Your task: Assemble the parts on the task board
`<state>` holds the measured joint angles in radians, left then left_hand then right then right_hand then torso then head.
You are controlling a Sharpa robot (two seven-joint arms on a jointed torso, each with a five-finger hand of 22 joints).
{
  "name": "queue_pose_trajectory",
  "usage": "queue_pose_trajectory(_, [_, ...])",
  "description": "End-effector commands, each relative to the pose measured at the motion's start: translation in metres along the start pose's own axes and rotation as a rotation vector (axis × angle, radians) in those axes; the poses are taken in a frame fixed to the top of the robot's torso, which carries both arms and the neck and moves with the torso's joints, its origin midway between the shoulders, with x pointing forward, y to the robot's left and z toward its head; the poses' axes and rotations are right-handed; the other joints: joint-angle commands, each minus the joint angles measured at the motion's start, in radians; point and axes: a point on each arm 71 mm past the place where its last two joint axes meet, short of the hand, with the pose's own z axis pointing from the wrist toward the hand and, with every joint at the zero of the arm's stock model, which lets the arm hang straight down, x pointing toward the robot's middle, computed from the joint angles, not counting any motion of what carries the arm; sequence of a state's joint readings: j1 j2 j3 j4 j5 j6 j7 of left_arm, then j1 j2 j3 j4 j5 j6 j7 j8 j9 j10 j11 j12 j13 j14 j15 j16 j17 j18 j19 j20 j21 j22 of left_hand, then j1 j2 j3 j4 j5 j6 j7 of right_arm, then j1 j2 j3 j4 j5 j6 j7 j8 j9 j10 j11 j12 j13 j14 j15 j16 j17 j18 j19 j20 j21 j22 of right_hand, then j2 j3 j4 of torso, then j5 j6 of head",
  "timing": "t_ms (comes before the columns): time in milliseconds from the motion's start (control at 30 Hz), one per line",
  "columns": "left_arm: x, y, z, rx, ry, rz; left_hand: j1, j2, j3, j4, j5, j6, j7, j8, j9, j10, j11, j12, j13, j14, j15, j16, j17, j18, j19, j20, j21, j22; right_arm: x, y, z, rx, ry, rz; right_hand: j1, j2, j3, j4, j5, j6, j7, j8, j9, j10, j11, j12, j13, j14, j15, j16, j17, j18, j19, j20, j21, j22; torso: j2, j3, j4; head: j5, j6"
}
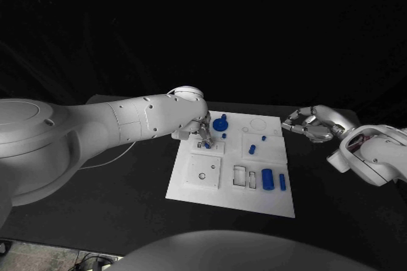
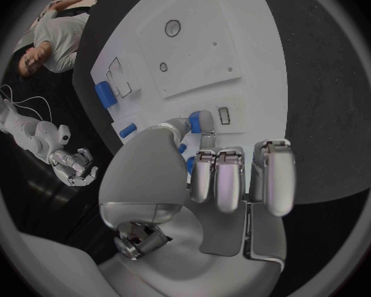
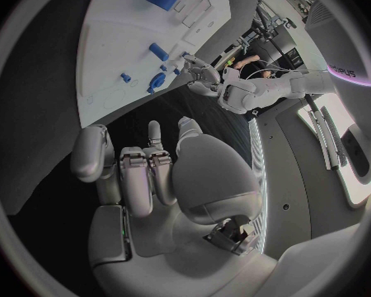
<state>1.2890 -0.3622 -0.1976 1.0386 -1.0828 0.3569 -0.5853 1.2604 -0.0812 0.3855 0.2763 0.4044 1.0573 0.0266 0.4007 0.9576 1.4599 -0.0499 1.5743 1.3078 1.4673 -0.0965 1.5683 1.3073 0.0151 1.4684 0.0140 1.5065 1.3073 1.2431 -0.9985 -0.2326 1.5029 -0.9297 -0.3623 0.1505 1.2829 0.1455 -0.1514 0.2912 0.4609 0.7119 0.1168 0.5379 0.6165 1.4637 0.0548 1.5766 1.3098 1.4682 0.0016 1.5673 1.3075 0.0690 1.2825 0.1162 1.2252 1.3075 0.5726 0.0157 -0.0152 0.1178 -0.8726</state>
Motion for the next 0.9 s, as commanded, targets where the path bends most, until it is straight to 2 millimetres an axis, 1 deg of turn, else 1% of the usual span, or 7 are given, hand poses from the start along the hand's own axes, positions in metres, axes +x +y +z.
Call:
queue_pose_trajectory(33, [0.0026, -0.0024, 0.0008, 0.014, 0.004, -0.008, 0.002, 0.006, 0.174, -0.177, 0.003, 0.003, -0.007, 0.004, 0.001, 0.111, 0.002, -0.004, 0.263, 0.103, 0.006, 0.002, 0.264, 0.002, 0.062, 0.007, -0.002, 0.239, 0.0011, 0.0003, 0.0003, -0.004, 0.01, -0.001, -0.001, 0.01, -0.001, -0.001, 0.006, -0.005, 0.003, -0.005, -0.002, 0.107, -0.002, -0.006, 0.261, 0.103, 0.003, 0.003, 0.263, 0.019, -0.004, 0.0, -0.003, 0.146, 0.001, -0.0001, -0.0006, 0.001, 0.0])
queue_pose_trajectory(100, [0.0028, -0.0029, 0.0008, 0.017, 0.006, -0.009, 0.002, 0.006, 0.174, -0.177, 0.003, 0.003, -0.007, 0.004, 0.001, 0.111, 0.002, -0.004, 0.263, 0.103, 0.006, 0.002, 0.264, 0.002, 0.062, 0.007, -0.002, 0.239, 0.0012, 0.0004, 0.0004, -0.004, 0.01, -0.001, -0.001, 0.01, -0.001, -0.001, 0.006, -0.005, 0.003, -0.005, -0.002, 0.107, -0.002, -0.006, 0.261, 0.103, 0.003, 0.003, 0.263, 0.019, -0.004, 0.0, -0.003, 0.146, 0.0, 0.0001, -0.0011, 0.002, 0.0])
queue_pose_trajectory(233, [0.0031, -0.0029, 0.0008, 0.017, 0.009, -0.009, 0.002, 0.006, 0.173, -0.177, 0.003, 0.003, -0.007, 0.004, 0.001, 0.111, 0.002, -0.004, 0.263, 0.103, 0.006, 0.002, 0.264, 0.003, 0.061, 0.007, -0.004, 0.238, 0.0013, 0.0004, 0.0008, -0.004, 0.011, -0.001, -0.001, 0.01, -0.001, -0.001, 0.006, -0.005, 0.003, -0.005, -0.002, 0.107, -0.002, -0.006, 0.261, 0.103, 0.003, 0.003, 0.263, 0.019, -0.004, 0.0, -0.003, 0.146, 0.0, 0.0002, -0.0003, -0.001, 0.0])
queue_pose_trajectory(300, [0.0031, -0.0025, 0.0009, 0.015, 0.009, -0.01, 0.002, 0.006, 0.173, -0.177, 0.003, 0.003, -0.007, 0.004, 0.001, 0.111, 0.002, -0.004, 0.263, 0.103, 0.006, 0.002, 0.264, 0.003, 0.061, 0.007, -0.004, 0.238, 0.0013, 0.0004, 0.001, -0.005, 0.01, -0.001, -0.001, 0.01, -0.001, -0.001, 0.006, -0.005, 0.003, -0.005, -0.002, 0.107, -0.002, -0.006, 0.261, 0.103, 0.003, 0.003, 0.263, 0.019, -0.004, 0.0, -0.003, 0.146, -0.001, 0.0002, -0.0005, 0.0, 0.0])
queue_pose_trajectory(533, [0.0027, -0.0021, 0.001, 0.013, 0.005, -0.005, 0.002, 0.006, 0.173, -0.177, 0.002, 0.003, -0.007, 0.004, 0.001, 0.111, 0.002, -0.004, 0.263, 0.103, 0.006, 0.002, 0.264, 0.003, 0.061, 0.007, -0.004, 0.238, 0.001, 0.0002, 0.0008, -0.005, 0.008, -0.001, 0.0, 0.01, -0.001, -0.002, 0.006, -0.006, 0.003, -0.005, -0.002, 0.107, -0.002, -0.006, 0.261, 0.103, 0.003, 0.003, 0.263, 0.019, -0.004, 0.001, -0.003, 0.146, 0.0, -0.0004, -0.0002, -0.002, 0.0])
queue_pose_trajectory(733, [0.0021, -0.0043, 0.0009, 0.02, -0.006, -0.004, 0.002, 0.006, 0.173, -0.177, 0.002, 0.003, -0.007, 0.004, 0.001, 0.111, 0.002, -0.004, 0.263, 0.103, 0.006, 0.002, 0.264, 0.003, 0.061, 0.007, -0.005, 0.238, 0.0008, 0.0001, 0.0005, -0.005, 0.007, -0.002, 0.0, 0.01, -0.001, -0.002, 0.006, -0.006, 0.003, -0.005, -0.002, 0.107, -0.002, -0.006, 0.261, 0.103, 0.003, 0.003, 0.263, 0.019, -0.004, 0.001, -0.003, 0.146, 0.001, -0.0002, -0.0003, 0.0, 0.0])
queue_pose_trajectory(900, [0.0017, -0.0053, 0.001, 0.023, -0.011, -0.001, 0.002, 0.006, 0.173, -0.177, 0.002, 0.003, -0.007, 0.004, 0.001, 0.111, 0.002, -0.004, 0.263, 0.103, 0.006, 0.002, 0.264, 0.003, 0.061, 0.007, -0.005, 0.238, 0.001, 0.0003, 0.0006, -0.006, 0.008, -0.001, 0.0, 0.01, -0.001, -0.002, 0.006, -0.006, 0.003, -0.005, -0.002, 0.107, -0.002, -0.006, 0.261, 0.103, 0.003, 0.003, 0.263, 0.019, -0.004, 0.001, -0.003, 0.146, 0.001, -0.0002, -0.0004, -0.002, 0.0])
